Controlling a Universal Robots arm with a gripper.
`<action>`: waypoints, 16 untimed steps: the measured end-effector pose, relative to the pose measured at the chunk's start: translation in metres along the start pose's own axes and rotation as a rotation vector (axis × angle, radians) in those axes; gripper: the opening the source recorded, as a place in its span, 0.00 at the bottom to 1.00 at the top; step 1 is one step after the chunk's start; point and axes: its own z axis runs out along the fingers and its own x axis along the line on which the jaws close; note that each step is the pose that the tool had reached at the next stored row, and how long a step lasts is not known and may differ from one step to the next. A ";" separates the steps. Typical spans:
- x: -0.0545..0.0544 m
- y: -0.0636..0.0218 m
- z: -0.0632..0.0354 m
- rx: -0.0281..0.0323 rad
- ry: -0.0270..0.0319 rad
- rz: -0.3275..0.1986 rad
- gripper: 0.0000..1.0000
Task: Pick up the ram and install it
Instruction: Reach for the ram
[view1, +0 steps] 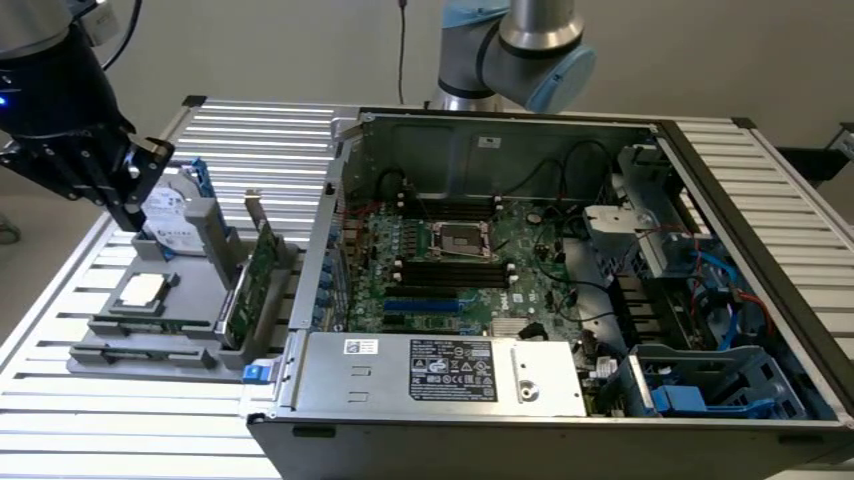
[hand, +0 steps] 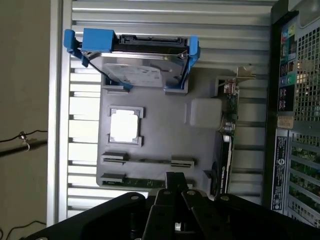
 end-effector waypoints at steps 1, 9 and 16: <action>0.002 -0.0009 0.0002 0.0000 0.0000 -0.001 0.11; 0.010 -0.0192 0.0043 -0.0002 0.0131 -0.001 0.11; 0.010 -0.0242 0.0121 -0.0002 0.0221 -0.007 0.11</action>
